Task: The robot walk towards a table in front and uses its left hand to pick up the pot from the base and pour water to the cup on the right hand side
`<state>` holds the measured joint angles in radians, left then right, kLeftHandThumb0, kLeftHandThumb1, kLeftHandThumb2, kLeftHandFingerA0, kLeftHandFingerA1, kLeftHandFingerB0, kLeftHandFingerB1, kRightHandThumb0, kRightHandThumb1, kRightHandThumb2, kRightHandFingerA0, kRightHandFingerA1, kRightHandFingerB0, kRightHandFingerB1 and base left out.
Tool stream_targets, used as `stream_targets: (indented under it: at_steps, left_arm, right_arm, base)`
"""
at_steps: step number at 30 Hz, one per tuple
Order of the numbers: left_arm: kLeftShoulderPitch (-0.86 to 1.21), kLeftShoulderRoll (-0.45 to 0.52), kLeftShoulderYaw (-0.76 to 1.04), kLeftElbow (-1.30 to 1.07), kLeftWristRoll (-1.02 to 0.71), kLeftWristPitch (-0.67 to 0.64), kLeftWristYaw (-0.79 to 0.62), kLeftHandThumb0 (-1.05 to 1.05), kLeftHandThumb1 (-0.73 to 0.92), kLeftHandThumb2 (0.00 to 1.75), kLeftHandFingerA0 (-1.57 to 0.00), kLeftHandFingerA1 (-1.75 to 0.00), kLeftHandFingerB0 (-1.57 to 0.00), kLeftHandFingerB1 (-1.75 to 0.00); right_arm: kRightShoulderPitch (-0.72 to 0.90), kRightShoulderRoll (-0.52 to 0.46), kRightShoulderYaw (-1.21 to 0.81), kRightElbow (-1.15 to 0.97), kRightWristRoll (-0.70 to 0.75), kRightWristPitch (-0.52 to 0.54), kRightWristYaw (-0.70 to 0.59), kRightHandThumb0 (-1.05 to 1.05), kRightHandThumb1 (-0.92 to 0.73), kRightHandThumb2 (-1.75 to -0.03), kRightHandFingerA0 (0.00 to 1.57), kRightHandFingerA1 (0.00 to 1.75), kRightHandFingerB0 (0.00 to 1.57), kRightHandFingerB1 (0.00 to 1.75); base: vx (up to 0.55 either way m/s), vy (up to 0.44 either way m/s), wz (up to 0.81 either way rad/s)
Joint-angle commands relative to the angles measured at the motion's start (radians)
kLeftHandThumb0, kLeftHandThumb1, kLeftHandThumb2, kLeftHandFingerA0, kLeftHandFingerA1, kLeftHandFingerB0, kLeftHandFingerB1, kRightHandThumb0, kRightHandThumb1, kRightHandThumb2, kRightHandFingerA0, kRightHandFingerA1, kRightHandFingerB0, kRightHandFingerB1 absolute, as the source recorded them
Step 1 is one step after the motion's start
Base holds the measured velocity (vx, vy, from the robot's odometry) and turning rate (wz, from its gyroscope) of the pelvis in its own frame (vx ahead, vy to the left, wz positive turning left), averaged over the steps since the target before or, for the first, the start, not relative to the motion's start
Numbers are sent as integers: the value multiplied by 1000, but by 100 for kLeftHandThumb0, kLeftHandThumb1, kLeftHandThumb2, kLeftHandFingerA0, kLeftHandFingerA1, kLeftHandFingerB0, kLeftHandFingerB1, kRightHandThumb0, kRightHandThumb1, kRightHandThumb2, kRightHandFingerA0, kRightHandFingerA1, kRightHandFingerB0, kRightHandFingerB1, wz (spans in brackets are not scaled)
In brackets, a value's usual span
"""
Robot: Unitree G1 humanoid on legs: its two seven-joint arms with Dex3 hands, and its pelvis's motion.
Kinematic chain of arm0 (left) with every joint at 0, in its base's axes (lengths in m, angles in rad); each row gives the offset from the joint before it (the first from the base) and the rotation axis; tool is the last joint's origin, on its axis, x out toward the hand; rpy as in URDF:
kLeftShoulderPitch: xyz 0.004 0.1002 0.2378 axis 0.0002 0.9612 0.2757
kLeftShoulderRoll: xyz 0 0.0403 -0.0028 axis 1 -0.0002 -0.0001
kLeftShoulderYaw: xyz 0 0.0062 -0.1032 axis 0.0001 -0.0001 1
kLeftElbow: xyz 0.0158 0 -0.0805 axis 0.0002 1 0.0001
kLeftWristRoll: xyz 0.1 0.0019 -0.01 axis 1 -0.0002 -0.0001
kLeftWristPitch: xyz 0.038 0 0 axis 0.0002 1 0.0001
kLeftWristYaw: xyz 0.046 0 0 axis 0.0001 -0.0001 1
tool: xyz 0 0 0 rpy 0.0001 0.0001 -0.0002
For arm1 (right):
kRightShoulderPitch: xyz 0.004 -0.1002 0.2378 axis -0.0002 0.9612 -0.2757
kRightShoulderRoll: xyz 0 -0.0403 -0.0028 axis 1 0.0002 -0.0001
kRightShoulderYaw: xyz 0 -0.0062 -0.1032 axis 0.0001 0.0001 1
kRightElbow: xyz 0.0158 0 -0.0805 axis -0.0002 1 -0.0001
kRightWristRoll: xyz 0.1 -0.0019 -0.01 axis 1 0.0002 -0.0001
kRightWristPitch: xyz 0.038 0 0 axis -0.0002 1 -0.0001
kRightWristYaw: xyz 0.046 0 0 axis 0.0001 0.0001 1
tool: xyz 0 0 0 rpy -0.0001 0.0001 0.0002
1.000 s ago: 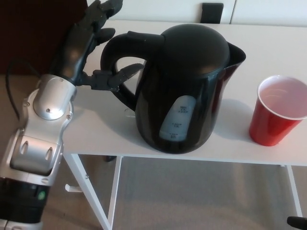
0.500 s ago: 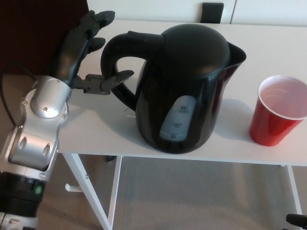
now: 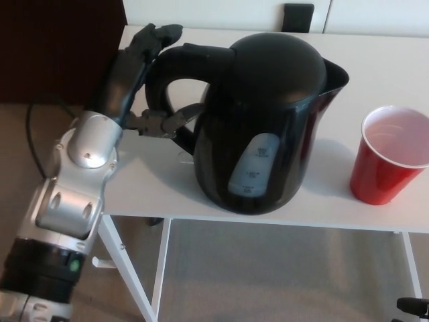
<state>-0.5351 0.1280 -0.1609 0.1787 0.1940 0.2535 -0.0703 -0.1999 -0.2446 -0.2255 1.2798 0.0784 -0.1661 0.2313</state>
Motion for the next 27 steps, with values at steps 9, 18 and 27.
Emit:
stream_targets:
  at_steps: [9, 18, 27]
  left_arm:
    - [-89, -40, -27, 188, 47, -59, 62, -60, 40, 70, -28, -44, -19, -37]
    - [-112, -20, 3, 277, 45, -106, 83, -56, 41, 68, -32, -45, -19, -38]
    - [-132, 0, 26, 264, 48, -107, 84, -53, 47, 55, -40, -38, -27, -31]
  right_arm:
    - [-18, -13, 29, -6, -28, -2, -35, -45, -28, -56, 83, 84, 68, 65]
    - [-32, -12, 25, -6, -27, 5, -38, -52, -18, -73, 86, 84, 71, 71]
    - [-44, -15, 28, -4, -38, 6, -41, -48, -27, -54, 95, 78, 76, 65]
  base:
    - [0, 0, 0]
    - [0, 0, 0]
    - [0, 0, 0]
